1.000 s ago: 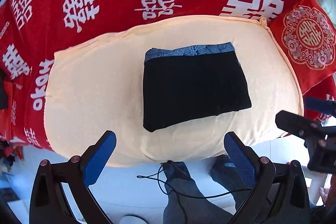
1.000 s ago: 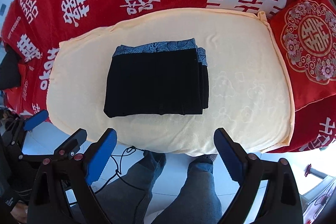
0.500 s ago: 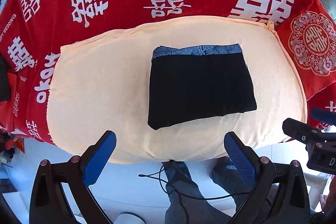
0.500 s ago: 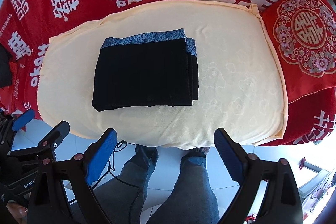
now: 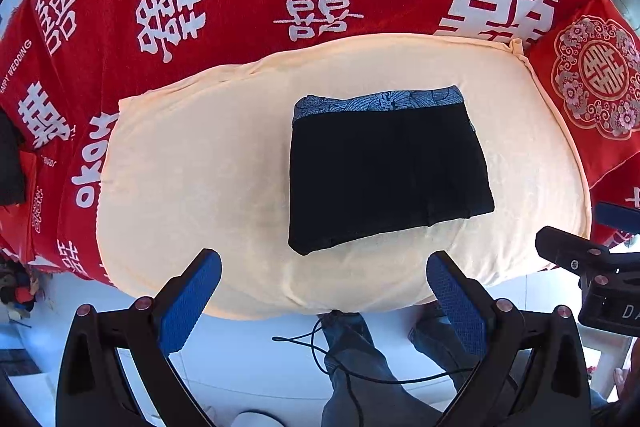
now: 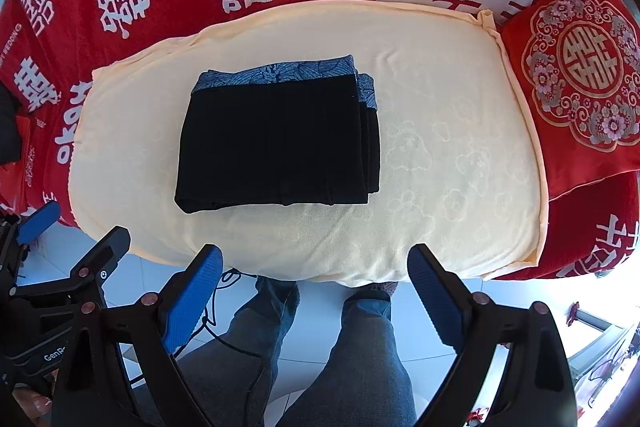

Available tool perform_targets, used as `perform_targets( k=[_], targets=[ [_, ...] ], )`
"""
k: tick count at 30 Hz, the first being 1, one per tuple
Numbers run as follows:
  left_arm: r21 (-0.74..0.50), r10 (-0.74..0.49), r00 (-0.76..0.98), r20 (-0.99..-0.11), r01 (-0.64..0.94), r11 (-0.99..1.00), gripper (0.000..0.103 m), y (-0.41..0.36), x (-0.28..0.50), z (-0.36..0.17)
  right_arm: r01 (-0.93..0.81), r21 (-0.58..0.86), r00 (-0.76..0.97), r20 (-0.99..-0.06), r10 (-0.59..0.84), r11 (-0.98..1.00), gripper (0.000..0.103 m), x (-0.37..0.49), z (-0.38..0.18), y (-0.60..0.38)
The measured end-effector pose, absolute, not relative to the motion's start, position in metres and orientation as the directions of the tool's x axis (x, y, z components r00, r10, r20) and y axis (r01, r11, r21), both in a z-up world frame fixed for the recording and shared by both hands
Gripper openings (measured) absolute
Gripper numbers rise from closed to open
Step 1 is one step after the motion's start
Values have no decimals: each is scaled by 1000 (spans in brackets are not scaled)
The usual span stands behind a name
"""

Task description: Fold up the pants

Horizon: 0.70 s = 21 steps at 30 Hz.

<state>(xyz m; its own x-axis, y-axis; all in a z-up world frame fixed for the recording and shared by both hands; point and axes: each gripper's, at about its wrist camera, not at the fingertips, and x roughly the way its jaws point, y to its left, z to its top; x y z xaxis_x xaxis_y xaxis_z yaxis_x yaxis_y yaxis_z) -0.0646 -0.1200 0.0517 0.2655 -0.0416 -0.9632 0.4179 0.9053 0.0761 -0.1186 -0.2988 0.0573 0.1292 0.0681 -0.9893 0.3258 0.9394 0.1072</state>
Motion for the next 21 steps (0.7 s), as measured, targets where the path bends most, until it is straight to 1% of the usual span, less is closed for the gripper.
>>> perform_targets(
  k=[21],
  targets=[
    [70,-47,267,-963,413,908,103,-120,-60,52,294,95,121,-991,62,951,95,-110,56,-294]
  ],
)
